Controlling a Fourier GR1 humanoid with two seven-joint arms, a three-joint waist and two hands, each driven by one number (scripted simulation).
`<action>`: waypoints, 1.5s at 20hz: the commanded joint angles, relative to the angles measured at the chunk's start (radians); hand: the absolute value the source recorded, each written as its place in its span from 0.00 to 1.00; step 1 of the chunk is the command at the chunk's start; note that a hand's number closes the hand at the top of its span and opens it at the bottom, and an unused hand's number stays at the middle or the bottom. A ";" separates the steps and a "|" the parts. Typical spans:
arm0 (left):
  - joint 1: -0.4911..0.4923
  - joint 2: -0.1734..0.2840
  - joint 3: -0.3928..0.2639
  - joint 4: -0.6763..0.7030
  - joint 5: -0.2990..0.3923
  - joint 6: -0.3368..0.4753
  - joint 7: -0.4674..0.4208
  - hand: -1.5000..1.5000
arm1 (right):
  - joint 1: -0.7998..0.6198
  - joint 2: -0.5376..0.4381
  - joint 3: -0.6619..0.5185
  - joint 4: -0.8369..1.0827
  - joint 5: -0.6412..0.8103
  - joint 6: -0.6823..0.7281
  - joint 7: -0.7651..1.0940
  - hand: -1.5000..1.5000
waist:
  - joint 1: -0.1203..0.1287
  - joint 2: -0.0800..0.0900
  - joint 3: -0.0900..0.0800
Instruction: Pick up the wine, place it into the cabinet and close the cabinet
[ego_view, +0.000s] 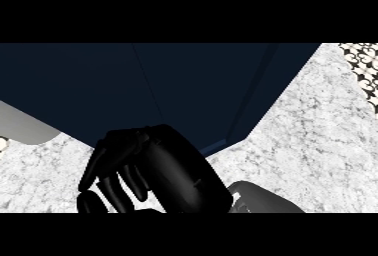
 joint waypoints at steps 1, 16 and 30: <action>-0.022 -0.017 0.005 0.019 -0.018 -0.026 0.033 0.00 | -0.155 0.002 -0.069 0.181 -0.046 -0.050 -0.046 1.00 | -0.005 0.002 0.000; -0.190 -0.077 -0.083 -0.030 -0.077 0.090 0.216 0.00 | -0.247 -0.079 -0.393 0.631 -0.073 0.215 -0.399 1.00 | -0.024 0.009 0.001; -0.327 -0.161 -0.213 0.031 -0.187 0.183 0.229 0.00 | -0.304 -0.150 -0.461 0.757 -0.069 0.254 -0.497 1.00 | -0.026 0.015 0.000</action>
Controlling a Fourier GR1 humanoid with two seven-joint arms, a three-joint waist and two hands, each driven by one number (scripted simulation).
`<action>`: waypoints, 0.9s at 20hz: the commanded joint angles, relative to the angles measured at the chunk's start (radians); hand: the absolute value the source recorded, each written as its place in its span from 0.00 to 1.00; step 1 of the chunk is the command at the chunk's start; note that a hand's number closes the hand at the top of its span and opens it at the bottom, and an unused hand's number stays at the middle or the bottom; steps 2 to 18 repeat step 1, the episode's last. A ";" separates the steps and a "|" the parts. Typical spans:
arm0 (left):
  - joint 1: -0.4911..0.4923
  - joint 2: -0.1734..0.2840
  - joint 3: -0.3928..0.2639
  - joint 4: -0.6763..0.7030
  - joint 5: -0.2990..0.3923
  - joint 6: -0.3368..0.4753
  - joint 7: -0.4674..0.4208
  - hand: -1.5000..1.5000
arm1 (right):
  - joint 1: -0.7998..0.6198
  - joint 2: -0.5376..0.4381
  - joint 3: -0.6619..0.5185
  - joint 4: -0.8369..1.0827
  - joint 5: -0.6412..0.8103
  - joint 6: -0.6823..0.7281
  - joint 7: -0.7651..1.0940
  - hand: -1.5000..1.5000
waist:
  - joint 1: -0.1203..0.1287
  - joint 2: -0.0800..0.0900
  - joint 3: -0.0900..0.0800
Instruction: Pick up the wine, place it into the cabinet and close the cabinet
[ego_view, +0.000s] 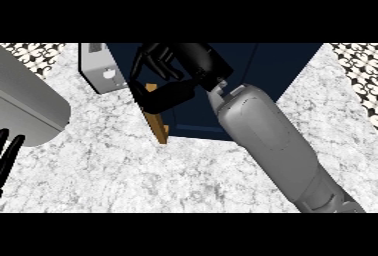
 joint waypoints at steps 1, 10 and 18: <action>-0.049 -0.021 -0.030 0.026 -0.012 0.020 0.014 0.00 | -0.046 -0.090 -0.109 0.139 0.042 -0.059 0.018 1.00 | -0.021 0.035 0.019; -0.049 -0.021 -0.030 0.026 -0.012 0.020 0.014 0.00 | -0.046 -0.090 -0.109 0.139 0.042 -0.059 0.018 1.00 | -0.021 0.035 0.019; -0.049 -0.021 -0.030 0.026 -0.012 0.020 0.014 0.00 | -0.046 -0.090 -0.109 0.139 0.042 -0.059 0.018 1.00 | -0.021 0.035 0.019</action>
